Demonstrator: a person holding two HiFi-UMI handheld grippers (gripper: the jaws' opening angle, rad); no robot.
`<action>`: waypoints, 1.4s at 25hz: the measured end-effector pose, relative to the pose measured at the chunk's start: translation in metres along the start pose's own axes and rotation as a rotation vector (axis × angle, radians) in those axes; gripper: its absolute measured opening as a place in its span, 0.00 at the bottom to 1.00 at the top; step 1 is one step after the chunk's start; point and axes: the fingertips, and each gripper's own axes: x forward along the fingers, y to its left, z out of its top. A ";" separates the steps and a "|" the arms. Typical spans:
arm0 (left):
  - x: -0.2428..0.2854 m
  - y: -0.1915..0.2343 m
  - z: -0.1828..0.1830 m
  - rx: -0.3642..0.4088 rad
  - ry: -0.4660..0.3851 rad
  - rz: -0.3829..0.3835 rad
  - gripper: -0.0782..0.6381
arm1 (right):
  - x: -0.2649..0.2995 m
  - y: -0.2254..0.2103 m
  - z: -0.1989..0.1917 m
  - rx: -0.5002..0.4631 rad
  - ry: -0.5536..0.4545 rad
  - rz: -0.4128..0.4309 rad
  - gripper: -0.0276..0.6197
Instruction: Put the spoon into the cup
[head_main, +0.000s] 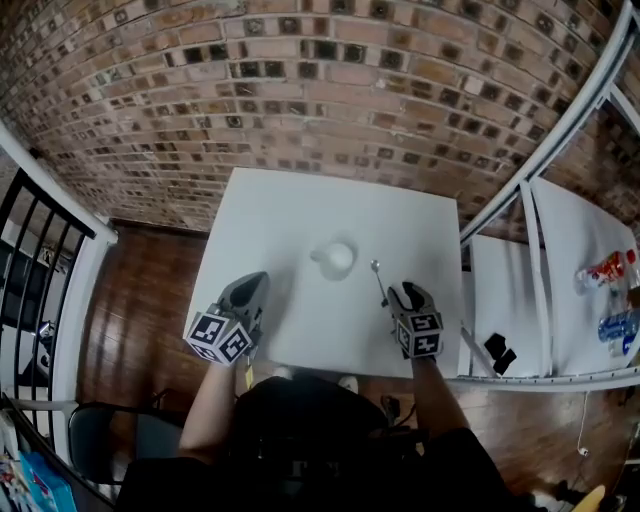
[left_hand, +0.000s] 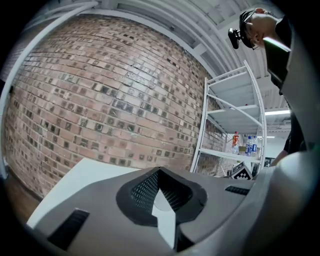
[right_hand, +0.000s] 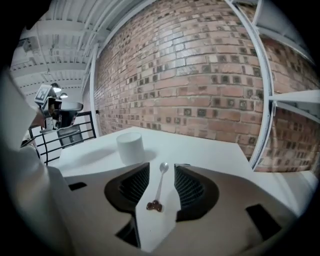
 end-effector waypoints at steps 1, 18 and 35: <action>-0.002 0.002 -0.004 -0.005 0.010 0.009 0.11 | 0.004 0.003 -0.010 -0.003 0.028 0.006 0.26; -0.032 0.006 -0.032 -0.039 0.091 0.064 0.11 | 0.037 0.009 -0.086 -0.024 0.228 -0.060 0.32; -0.042 0.006 -0.022 -0.032 0.052 0.065 0.11 | 0.030 0.013 -0.089 0.061 0.322 -0.112 0.28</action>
